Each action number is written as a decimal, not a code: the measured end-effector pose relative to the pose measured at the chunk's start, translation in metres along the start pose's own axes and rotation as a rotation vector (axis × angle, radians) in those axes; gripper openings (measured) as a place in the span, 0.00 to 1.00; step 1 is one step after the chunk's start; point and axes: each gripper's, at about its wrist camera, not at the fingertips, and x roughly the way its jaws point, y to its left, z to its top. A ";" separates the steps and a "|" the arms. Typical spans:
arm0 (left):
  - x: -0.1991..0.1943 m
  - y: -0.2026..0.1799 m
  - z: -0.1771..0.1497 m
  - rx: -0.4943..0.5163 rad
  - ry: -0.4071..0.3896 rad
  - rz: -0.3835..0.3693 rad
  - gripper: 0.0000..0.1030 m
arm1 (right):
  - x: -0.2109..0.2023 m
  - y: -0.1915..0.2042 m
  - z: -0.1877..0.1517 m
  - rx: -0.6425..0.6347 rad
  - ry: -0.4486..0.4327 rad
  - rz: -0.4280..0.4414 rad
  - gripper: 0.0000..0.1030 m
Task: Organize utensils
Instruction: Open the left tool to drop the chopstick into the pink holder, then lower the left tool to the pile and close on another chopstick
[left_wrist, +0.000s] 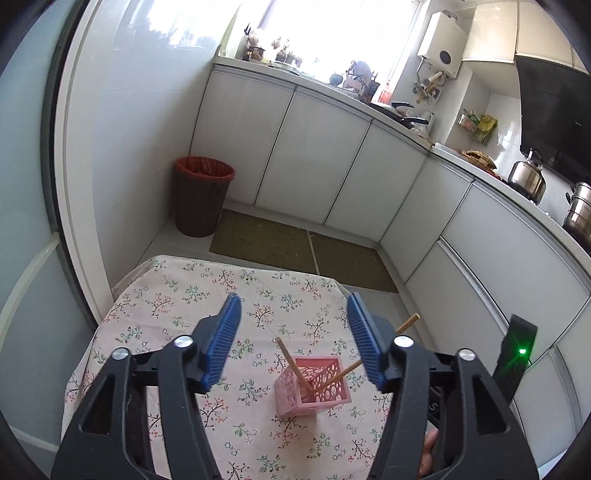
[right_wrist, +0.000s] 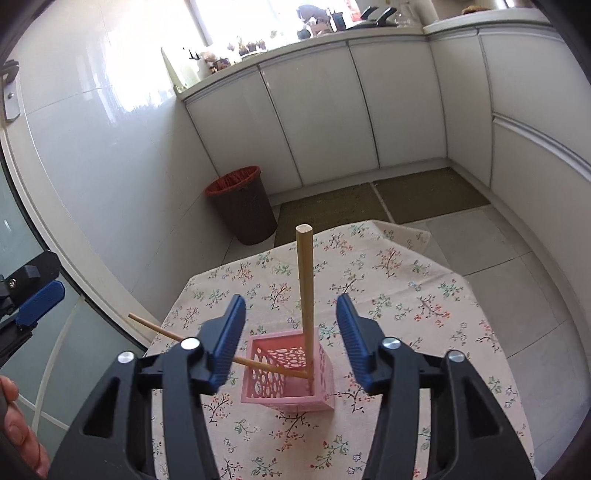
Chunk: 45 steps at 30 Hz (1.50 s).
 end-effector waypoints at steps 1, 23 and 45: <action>-0.002 0.000 -0.003 0.002 -0.003 0.000 0.64 | -0.003 0.000 0.000 -0.001 -0.008 -0.005 0.64; 0.010 -0.083 -0.083 0.325 0.234 -0.054 0.93 | -0.128 -0.086 -0.064 0.119 -0.001 -0.280 0.94; 0.151 -0.149 -0.262 0.707 1.000 -0.077 0.73 | -0.165 -0.178 -0.140 0.375 0.135 -0.317 0.94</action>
